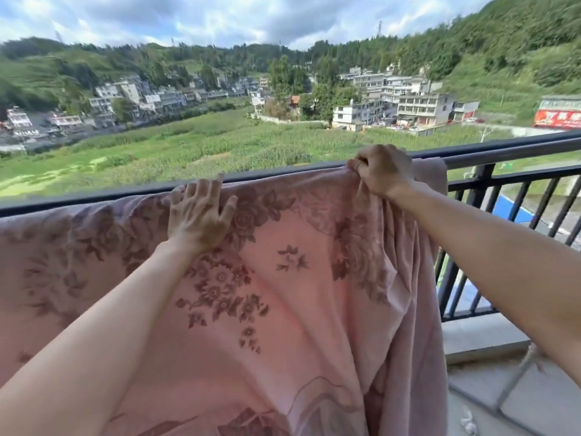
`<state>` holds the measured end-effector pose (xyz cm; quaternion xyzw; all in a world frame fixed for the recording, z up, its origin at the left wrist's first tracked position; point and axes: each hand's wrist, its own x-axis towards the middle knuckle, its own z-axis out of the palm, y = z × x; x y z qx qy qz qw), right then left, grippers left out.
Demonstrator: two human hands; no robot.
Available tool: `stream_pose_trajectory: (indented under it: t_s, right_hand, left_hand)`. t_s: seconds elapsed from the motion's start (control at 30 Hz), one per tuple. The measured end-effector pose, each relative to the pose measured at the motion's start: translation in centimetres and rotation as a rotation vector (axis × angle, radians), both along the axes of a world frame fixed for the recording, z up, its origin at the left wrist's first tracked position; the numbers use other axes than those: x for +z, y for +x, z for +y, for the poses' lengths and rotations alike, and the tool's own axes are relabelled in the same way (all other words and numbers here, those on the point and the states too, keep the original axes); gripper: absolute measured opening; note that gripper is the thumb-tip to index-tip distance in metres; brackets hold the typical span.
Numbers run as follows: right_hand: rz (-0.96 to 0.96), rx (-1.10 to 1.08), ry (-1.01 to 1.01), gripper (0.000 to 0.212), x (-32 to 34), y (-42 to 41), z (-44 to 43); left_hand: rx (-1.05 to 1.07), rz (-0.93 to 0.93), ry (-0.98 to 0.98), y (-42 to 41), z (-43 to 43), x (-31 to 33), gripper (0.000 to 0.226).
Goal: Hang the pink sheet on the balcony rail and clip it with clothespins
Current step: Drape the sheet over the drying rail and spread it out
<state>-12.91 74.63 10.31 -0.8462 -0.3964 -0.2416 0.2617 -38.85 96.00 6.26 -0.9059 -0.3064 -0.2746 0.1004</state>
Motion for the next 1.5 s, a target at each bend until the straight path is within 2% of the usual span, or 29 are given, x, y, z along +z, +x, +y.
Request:
stream_pose_trajectory:
  t_s: [0.17,0.23,0.3,0.37,0.43,0.53,0.63,0.77,0.83,0.9,0.97,1.07,1.17,1.23,1.37,1.43,1.5]
  right_hand:
    - [0.180,-0.256,0.189,0.032,0.3,4.4,-2.2]
    - [0.208,-0.293,0.142,0.036,0.6,5.6,-4.5]
    - [0.241,-0.275,0.063,0.050,0.8,5.2,-6.4]
    - [0.235,-0.209,-0.001,0.062,0.6,4.0,-7.1]
    - [0.160,-0.137,0.020,0.049,-0.1,3.2,-7.0]
    - [0.037,-0.111,0.076,0.026,-0.4,3.7,-6.4]
    - [0.069,-0.174,0.115,0.025,0.0,6.8,-7.1]
    - [0.227,-0.461,0.258,0.035,2.1,15.6,-12.9]
    - [0.263,-0.520,0.275,0.037,3.2,19.3,-14.7]
    - [0.258,-0.492,0.203,0.033,3.6,21.0,-14.1]
    - [0.278,-0.434,0.042,0.028,3.3,21.7,-13.1]
    - [0.238,-0.274,-0.114,0.021,2.8,20.9,-12.2]
    - [0.306,0.233,-0.117,0.039,2.5,17.5,-11.5]
    - [0.288,0.478,-0.136,0.036,1.4,14.8,-11.2]
    - [0.117,0.455,0.045,0.016,0.1,14.7,-11.6]
    - [0.030,0.400,0.071,0.016,0.9,14.7,-11.9]
    - [-0.032,0.365,0.179,0.019,1.9,14.1,-12.8]
  left_hand:
    - [-0.019,0.002,0.083,-0.9,0.6,-0.7,0.066]
    - [0.000,-0.002,0.068,-0.9,0.5,-0.8,0.067]
    - [0.003,-0.039,0.029,0.2,-0.4,-0.2,0.065]
    - [-0.085,-0.071,0.044,2.8,-2.6,0.7,0.059]
    - [-0.235,-0.089,0.040,6.5,-5.7,1.6,0.048]
    - [-0.353,-0.042,-0.092,12.1,-10.0,2.2,0.043]
    - [-0.238,0.040,-0.029,14.7,-11.1,1.8,0.053]
    - [-0.124,0.037,0.081,14.7,-10.6,1.2,0.055]
    - [-0.093,0.031,0.073,15.1,-10.7,1.3,0.054]
    - [-0.067,0.016,0.052,15.5,-11.1,1.6,0.055]
    - [-0.022,0.002,0.053,16.1,-11.5,1.6,0.057]
    - [0.019,-0.026,0.051,15.9,-11.7,1.4,0.053]
    - [0.028,-0.022,0.019,15.5,-12.0,1.3,0.051]
    - [0.041,-0.011,-0.018,15.6,-12.1,1.4,0.053]
    - [0.067,0.008,-0.091,15.9,-12.6,1.7,0.059]
    - [0.047,0.019,-0.147,15.7,-12.6,1.9,0.067]
    - [0.009,0.022,-0.187,15.5,-13.0,2.4,0.072]
